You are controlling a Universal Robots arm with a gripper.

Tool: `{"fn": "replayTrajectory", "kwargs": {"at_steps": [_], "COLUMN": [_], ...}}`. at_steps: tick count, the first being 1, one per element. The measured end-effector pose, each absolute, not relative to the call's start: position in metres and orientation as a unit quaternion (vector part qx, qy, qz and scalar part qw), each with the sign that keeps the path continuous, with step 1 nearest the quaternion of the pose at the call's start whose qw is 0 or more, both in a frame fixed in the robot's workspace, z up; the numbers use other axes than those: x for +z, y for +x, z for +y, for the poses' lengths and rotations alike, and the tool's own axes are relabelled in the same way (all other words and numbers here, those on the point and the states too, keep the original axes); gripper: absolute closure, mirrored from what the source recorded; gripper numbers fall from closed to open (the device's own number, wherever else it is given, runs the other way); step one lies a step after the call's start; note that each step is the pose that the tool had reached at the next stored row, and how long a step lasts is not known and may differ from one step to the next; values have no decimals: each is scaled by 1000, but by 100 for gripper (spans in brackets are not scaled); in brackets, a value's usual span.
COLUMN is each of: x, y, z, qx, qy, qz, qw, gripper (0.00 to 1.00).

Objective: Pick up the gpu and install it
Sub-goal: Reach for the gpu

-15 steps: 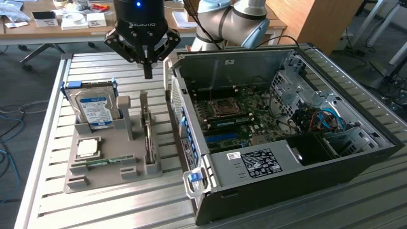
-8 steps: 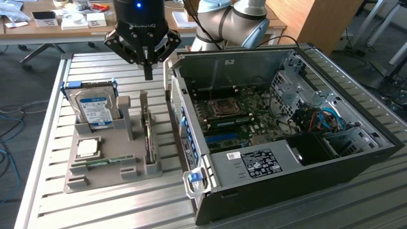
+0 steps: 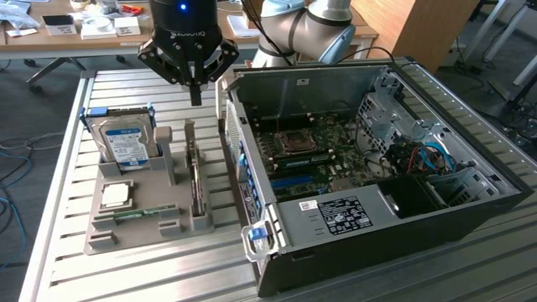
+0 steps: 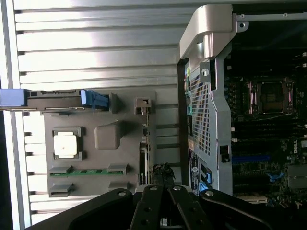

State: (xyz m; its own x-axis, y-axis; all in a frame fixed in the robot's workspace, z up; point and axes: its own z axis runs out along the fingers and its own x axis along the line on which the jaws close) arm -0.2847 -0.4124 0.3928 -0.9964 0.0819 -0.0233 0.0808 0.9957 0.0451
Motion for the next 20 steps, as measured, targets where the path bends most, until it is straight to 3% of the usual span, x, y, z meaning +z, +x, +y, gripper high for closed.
{"fn": "replayTrajectory", "kwargs": {"at_steps": [20], "x": [391], "y": [-295], "z": [-444], "qx": [22], "qy": [41], "qz": [999], "qw": [13], "gripper": [89]}}
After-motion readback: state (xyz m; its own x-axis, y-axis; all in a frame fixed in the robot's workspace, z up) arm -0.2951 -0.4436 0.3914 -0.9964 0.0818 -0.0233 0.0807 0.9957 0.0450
